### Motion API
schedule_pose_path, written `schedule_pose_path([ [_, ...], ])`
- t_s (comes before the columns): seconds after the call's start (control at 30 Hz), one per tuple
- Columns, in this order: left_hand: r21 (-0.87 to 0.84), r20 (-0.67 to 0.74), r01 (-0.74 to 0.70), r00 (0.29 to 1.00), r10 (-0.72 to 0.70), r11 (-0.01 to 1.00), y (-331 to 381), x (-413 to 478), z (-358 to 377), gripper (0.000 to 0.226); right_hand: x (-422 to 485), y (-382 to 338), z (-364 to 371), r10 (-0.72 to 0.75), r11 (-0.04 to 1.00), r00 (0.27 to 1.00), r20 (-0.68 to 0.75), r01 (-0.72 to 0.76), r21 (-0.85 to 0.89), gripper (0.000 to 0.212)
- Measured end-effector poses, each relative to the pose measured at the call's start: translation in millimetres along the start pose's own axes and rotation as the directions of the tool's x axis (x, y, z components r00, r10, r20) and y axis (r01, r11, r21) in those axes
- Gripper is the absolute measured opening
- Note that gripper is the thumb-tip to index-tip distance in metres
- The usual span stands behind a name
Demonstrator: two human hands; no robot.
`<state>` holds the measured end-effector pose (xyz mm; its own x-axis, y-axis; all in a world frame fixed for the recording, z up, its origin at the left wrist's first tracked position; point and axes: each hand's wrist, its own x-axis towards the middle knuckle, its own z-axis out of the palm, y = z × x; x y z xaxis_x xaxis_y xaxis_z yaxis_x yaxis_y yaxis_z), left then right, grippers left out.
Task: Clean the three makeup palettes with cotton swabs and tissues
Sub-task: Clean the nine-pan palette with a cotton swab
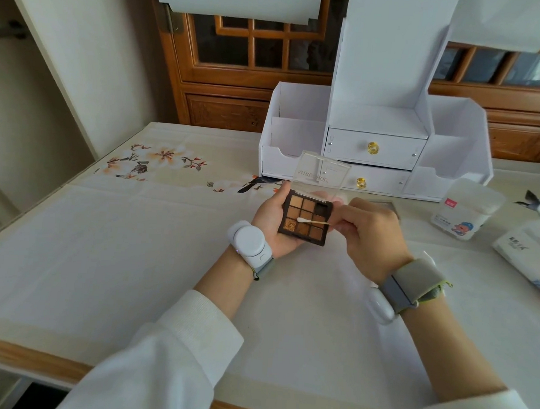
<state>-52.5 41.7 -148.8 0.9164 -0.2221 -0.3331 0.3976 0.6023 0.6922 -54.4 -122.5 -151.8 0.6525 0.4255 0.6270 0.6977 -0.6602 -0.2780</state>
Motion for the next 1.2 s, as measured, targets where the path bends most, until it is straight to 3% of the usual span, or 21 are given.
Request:
schedule_pose_path([
  [0.47, -0.006, -0.015, -0.015, 1.0, 0.015, 1.0, 1.3, 5.1, -5.0, 0.067, -0.9, -3.8, -0.4, 0.004, 1.0, 0.999, 0.037, -0.005, 0.021, 0.015],
  [0.63, -0.024, -0.01, -0.01, 1.0, 0.01, 1.0, 0.9, 4.3, -5.3, 0.065, -0.9, -3.2, -1.9, -0.005, 0.999, 0.994, 0.112, 0.0, 0.049, 0.018],
  [0.93, -0.029, 0.106, -0.01, 0.994, 0.013, 1.0, -0.6, 0.1, -2.1, 0.066, 1.5, 3.5, 0.2, 0.27, 0.962, 0.959, -0.085, -0.267, 0.05, 0.009],
  [1.2, -0.027, 0.177, -0.016, 0.984, 0.02, 1.0, -0.2, -2.0, -1.5, 0.068, 1.3, 4.8, 2.1, 0.266, 0.964, 0.96, -0.088, -0.265, 0.023, 0.014],
])
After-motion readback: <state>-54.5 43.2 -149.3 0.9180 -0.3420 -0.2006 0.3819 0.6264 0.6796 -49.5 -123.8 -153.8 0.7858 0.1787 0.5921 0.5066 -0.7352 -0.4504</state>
